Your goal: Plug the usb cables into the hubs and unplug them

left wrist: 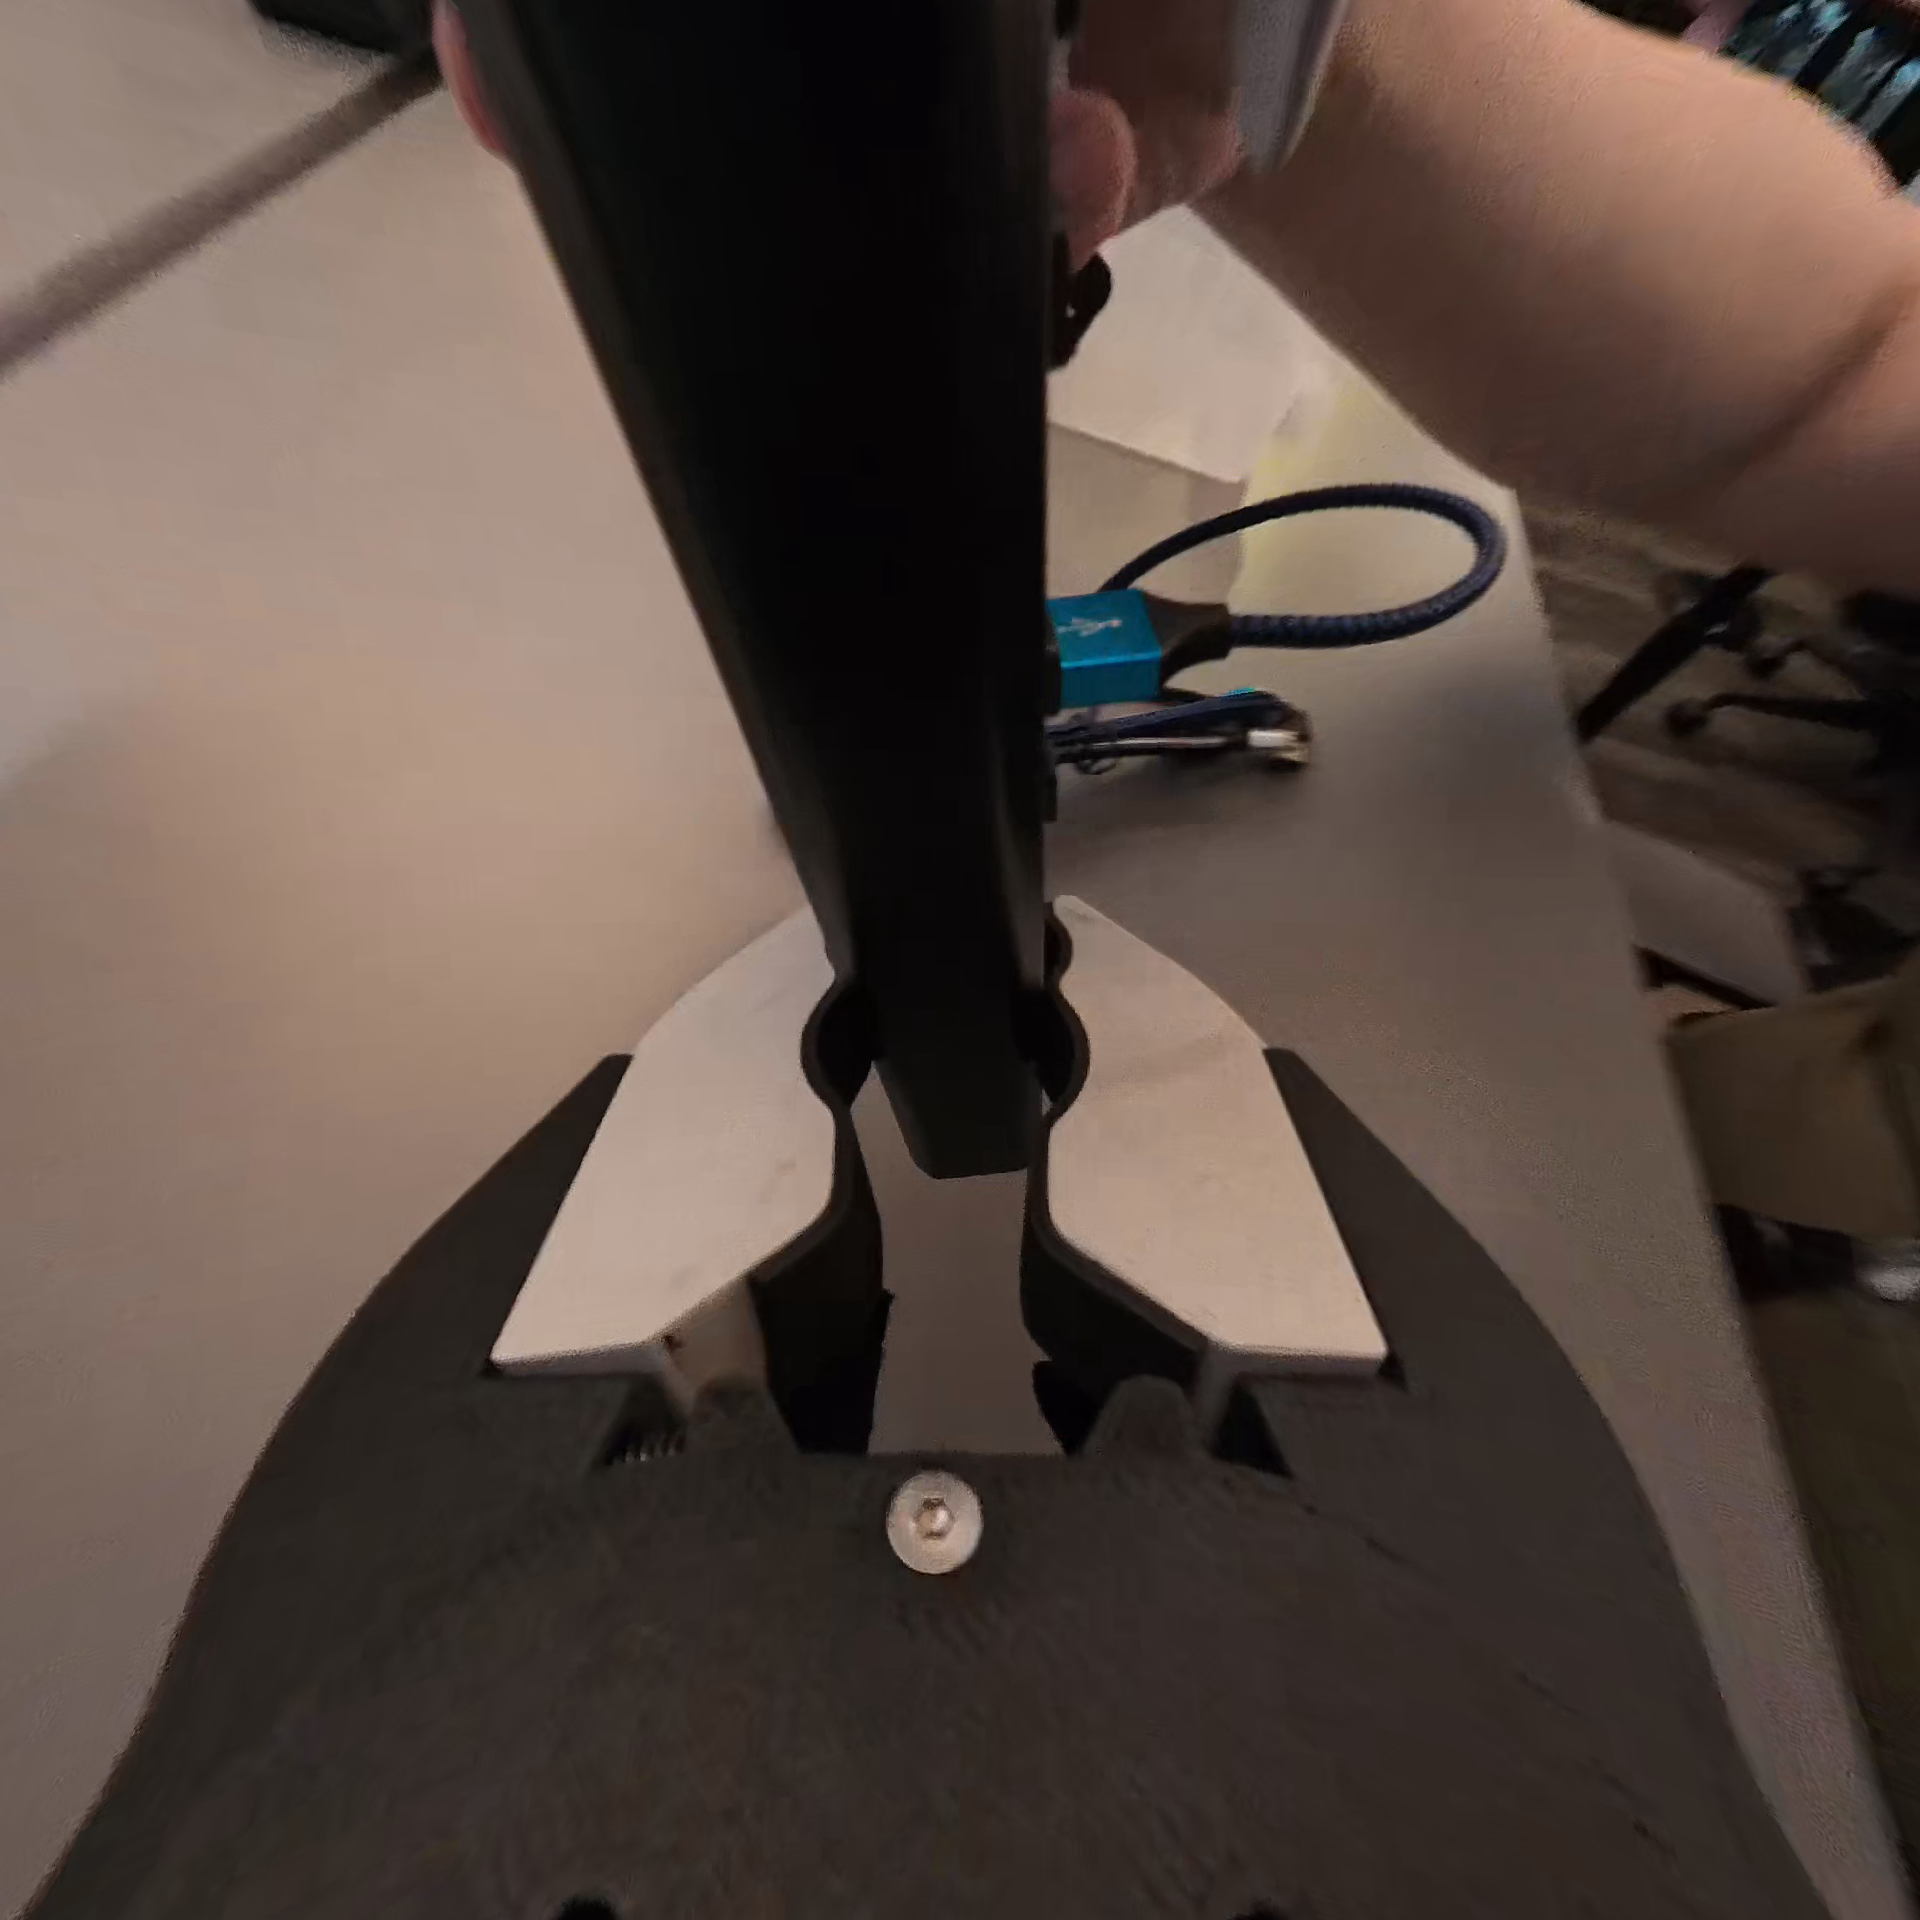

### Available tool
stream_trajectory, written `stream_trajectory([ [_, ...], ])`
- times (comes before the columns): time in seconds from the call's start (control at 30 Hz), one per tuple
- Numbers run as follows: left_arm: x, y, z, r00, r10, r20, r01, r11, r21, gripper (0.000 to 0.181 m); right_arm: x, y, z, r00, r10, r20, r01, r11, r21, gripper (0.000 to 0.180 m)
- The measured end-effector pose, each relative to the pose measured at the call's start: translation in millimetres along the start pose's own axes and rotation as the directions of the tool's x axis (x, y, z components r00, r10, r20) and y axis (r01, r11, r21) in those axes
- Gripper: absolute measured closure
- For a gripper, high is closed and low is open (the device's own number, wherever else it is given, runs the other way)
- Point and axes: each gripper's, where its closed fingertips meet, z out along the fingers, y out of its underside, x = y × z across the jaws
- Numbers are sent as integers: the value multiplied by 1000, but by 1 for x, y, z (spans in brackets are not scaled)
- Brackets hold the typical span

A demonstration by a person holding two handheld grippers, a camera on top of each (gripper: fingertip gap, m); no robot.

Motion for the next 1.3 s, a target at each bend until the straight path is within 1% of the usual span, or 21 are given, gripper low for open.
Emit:
stream_trajectory([
  [0.03, -7, 0, 2, 1000, 13, 25, -13, 1000, 17, 153, 1, 4, 6, 999, -7, 41, 9, 999, -36, 126],
  [0.07, -15, -1, 4, 999, 14, 43, -15, 999, 38, 153, 5, 14, 12, 996, -52, 68, 59, 992, -112, 147],
  [0.1, -26, 1, 5, 997, 26, 79, -30, 998, 50, 153, 11, 16, 16, 992, -96, 77, 106, 985, -133, 148],
  [0.13, -40, 4, 4, 987, 69, 143, -76, 996, 45, 153, 18, 16, 19, 985, -141, 96, 154, 978, -141, 150],
  [0.17, -55, 8, 3, 971, 119, 206, -126, 992, 22, 153, 24, 19, 22, 977, -177, 121, 195, 968, -157, 149],
  [0.2, -67, 11, 3, 960, 147, 237, -153, 988, 9, 153, 31, 21, 24, 968, -208, 141, 230, 959, -165, 149],
  [0.23, -77, 13, 3, 959, 144, 244, -152, 988, 11, 153, 39, 22, 27, 962, -228, 152, 253, 953, -169, 150],
  [0.3, -90, 16, 4, 965, 113, 236, -124, 992, 30, 153, 56, 23, 31, 963, -214, 164, 241, 955, -175, 150],
  [0.43, -95, 19, 3, 988, 50, 143, -55, 998, 30, 153, 75, 22, 34, 964, -181, 194, 213, 965, -156, 151],
  [0.53, -103, 21, -2, 980, 94, 176, -95, 995, -1, 152, 80, 27, 35, 959, -191, 208, 228, 958, -175, 151],
  [0.57, -106, 17, -7, 975, 89, 203, -95, 995, 21, 145, 83, 33, 36, 958, -198, 209, 240, 950, -201, 150],
  [0.6, -109, 12, -13, 973, 64, 221, -78, 995, 56, 136, 82, 33, 38, 956, -193, 222, 236, 954, -183, 151],
  [0.7, -102, 3, -25, 982, -46, 185, 19, 989, 148, 123, 84, 31, 42, 952, -203, 227, 244, 955, -169, 152],
  [0.77, -99, 10, -28, 973, -78, 215, 51, 991, 128, 111, 81, 32, 47, 946, -220, 237, 262, 951, -166, 152],
  [0.83, -97, 20, -32, 960, -70, 273, 45, 994, 97, 106, 76, 33, 50, 938, -238, 253, 283, 946, -156, 152],
  [0.9, -92, 24, -37, 954, -73, 292, 45, 994, 103, 106, 73, 34, 51, 932, -255, 256, 298, 943, -147, 151],
  [1.1, -77, 23, -44, 962, -145, 231, 112, 983, 148, 104, 68, 37, 50, 934, -262, 243, 302, 942, -144, 150],
  [1.17, -77, 22, -46, 962, -133, 240, 101, 984, 144, 104, 70, 35, 50, 937, -275, 213, 309, 940, -146, 142],
  [1.27, -78, 21, -47, 960, -130, 247, 99, 986, 134, 104, 69, 35, 48, 940, -273, 207, 308, 938, -160, 138],
  [1.3, -78, 21, -47, 960, -133, 247, 102, 985, 136, 104, 69, 36, 48, 942, -270, 197, 304, 937, -170, 134],
])
